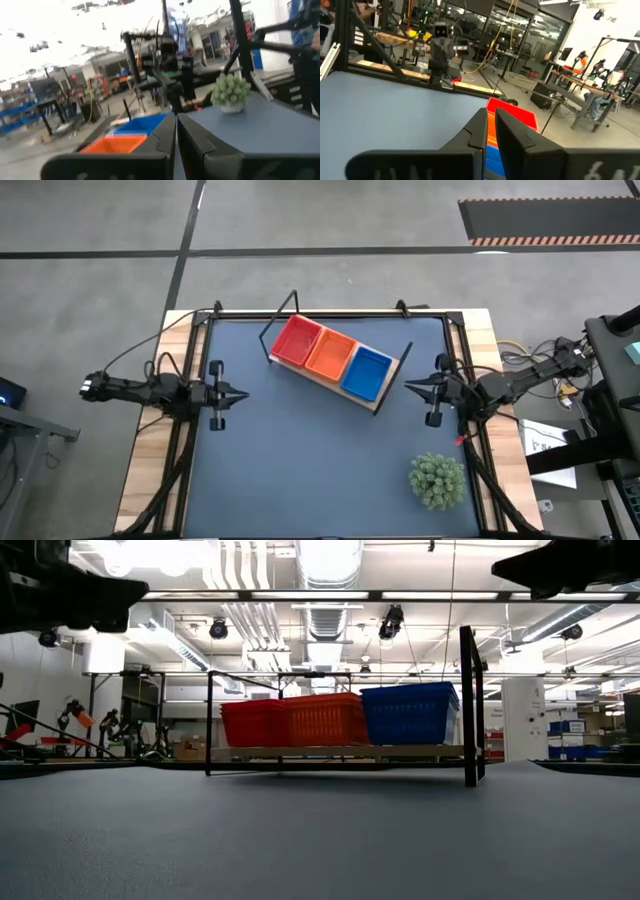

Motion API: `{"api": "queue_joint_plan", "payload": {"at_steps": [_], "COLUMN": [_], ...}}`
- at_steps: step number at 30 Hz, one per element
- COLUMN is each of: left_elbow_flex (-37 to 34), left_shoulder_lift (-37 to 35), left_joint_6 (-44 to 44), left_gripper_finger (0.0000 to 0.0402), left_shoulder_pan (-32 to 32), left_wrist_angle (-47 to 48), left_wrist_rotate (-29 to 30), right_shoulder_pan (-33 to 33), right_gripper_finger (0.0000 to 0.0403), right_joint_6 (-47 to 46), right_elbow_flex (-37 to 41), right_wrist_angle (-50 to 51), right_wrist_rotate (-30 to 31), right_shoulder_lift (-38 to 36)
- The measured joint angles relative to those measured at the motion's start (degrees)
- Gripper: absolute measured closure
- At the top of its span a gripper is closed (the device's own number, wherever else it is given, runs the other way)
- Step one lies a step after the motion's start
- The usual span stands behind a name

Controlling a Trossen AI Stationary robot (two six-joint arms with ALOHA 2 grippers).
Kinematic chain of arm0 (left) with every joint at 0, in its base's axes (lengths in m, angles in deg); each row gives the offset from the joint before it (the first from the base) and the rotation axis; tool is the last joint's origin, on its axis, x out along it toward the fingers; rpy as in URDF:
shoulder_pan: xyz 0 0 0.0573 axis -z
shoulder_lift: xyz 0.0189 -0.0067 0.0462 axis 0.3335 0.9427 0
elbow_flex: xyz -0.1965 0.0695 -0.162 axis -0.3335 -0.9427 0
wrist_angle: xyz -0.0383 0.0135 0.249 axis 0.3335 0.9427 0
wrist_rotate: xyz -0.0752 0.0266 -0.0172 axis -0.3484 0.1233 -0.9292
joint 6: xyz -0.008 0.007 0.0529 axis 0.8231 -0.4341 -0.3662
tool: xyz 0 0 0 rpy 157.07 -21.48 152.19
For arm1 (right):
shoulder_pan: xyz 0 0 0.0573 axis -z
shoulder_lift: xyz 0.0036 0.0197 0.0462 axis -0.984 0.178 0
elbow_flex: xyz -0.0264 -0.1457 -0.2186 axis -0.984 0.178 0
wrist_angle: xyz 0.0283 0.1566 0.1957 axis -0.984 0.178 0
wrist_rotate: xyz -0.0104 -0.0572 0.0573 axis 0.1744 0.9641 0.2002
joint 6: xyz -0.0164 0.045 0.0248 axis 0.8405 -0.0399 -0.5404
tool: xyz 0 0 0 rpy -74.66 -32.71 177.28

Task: Stack baskets on shelf by color
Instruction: Return to Home Position

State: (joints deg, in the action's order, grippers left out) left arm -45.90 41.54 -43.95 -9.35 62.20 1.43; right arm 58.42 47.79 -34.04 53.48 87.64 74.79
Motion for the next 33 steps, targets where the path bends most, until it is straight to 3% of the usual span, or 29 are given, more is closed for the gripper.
{"api": "queue_joint_plan", "payload": {"at_steps": [12,20,33], "left_elbow_flex": [-0.28,-0.28,-0.28], "left_shoulder_lift": [-1.72,-1.72,-1.86], "left_joint_6": [0.70,0.68,0.74], "left_gripper_finger": [0.0400,0.0400,0.0400], "left_shoulder_pan": [-0.02,-0.02,-0.02], "left_wrist_angle": [2.10,2.12,1.38], "left_wrist_rotate": [5.41,5.48,5.97], "right_shoulder_pan": [3.94,5.27,9.09], "right_gripper_finger": [0.0393,0.0394,0.0394], "right_joint_6": [5.00,4.21,6.50], "right_elbow_flex": [-0.11,0.19,3.30], "right_wrist_angle": [3.45,10.25,7.73], "right_wrist_rotate": [0.46,-1.52,-4.32], "right_shoulder_lift": [-8.56,-13.89,-18.36]}}
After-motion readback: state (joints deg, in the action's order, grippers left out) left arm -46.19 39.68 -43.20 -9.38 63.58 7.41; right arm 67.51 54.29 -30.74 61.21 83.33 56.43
